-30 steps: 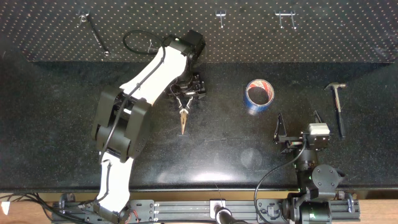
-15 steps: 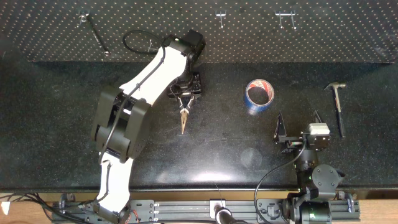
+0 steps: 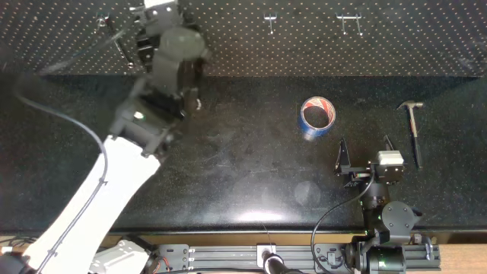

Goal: Place Tools Onto Pegboard

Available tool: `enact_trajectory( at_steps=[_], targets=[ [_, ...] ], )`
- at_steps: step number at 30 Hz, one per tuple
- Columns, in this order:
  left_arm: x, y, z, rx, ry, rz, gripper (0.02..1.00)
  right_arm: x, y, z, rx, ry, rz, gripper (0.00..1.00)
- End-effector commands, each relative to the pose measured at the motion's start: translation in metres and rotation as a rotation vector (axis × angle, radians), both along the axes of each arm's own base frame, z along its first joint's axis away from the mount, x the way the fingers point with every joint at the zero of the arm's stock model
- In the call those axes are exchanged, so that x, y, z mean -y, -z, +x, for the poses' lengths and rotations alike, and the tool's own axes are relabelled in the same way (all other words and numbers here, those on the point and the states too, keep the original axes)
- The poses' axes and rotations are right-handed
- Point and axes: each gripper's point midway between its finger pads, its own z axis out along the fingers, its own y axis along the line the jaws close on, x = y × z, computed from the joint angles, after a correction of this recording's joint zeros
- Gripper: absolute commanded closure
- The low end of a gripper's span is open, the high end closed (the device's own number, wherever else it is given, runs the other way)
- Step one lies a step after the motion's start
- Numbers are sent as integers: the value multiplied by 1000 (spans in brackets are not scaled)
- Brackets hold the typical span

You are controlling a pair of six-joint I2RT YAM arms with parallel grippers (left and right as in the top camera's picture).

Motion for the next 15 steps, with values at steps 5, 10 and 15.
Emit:
enact_trajectory(
  at_steps=[5, 10, 15],
  targets=[
    [-9, 13, -11, 246, 7, -60, 989, 1, 1, 0, 1, 6, -3, 27],
    [-9, 75, 13, 67, 91, -215, 989, 1, 1, 0, 0, 6, -3, 27],
    [3, 87, 23, 50, 148, -230, 991, 1, 1, 0, 1, 6, -3, 27]
  ],
)
